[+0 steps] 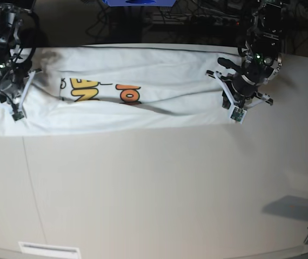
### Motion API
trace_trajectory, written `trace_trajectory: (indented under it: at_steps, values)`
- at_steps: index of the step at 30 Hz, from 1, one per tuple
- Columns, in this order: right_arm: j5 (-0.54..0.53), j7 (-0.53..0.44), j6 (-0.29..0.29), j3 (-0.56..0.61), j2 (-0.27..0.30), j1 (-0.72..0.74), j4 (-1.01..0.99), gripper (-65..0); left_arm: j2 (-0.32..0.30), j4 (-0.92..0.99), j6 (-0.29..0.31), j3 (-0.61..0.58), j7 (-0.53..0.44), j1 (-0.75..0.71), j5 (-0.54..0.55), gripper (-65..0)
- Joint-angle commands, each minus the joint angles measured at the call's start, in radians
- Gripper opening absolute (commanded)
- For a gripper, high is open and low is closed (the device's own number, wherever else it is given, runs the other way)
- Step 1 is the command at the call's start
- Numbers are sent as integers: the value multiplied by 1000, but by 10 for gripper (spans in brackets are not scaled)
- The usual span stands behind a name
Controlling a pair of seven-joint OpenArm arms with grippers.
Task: Fold the T-shirt properly
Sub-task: 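Drag the folded edge with both grippers to straighten the fold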
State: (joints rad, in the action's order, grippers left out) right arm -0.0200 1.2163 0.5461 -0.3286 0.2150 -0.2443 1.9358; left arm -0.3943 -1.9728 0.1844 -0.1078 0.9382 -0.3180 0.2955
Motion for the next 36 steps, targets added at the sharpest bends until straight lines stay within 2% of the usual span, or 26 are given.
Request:
trace_trajectory:
  at_steps: [1,9,16,19,21,23,26,29,33,36]
  values:
    - [12,-3,-2,-4,13,-2,20,-650,-24,-15,-6,3,-17,7,-2,-650]
    - [12,-17,-2,-4,13,-13,18,-650,-58,-15,-4,1,-17,7,-2,-650]
    - [13,-19,-8,-2,13,-7,18,-647,-93,-15,-4,-97,-17,15,-2,-650]
    - [15,-19,-11,-4,17,6,18,-646,-96,-15,-6,-105,-17,18,-2,-650]
    - [15,-17,-44,-5,21,9,17,-641,-96,-15,-6,-102,-17,18,-2,-650]
    - [15,-17,-100,-5,21,10,17,-604,-98,-15,-6,-99,-17,18,-2,-650]
    - [15,-16,-149,-5,21,9,17,-525,-98,-16,-6,-103,-17,16,-43,-648]
    - [15,-10,-162,-5,21,7,17,-466,-93,-16,-4,-108,-17,7,-123,-648]
    - [15,-6,-163,-5,21,9,17,-448,-94,-20,-4,-106,-17,-14,-161,-645]
    - [15,-6,-163,-37,16,9,17,-448,-98,-20,-4,-102,-17,-22,-166,-579]
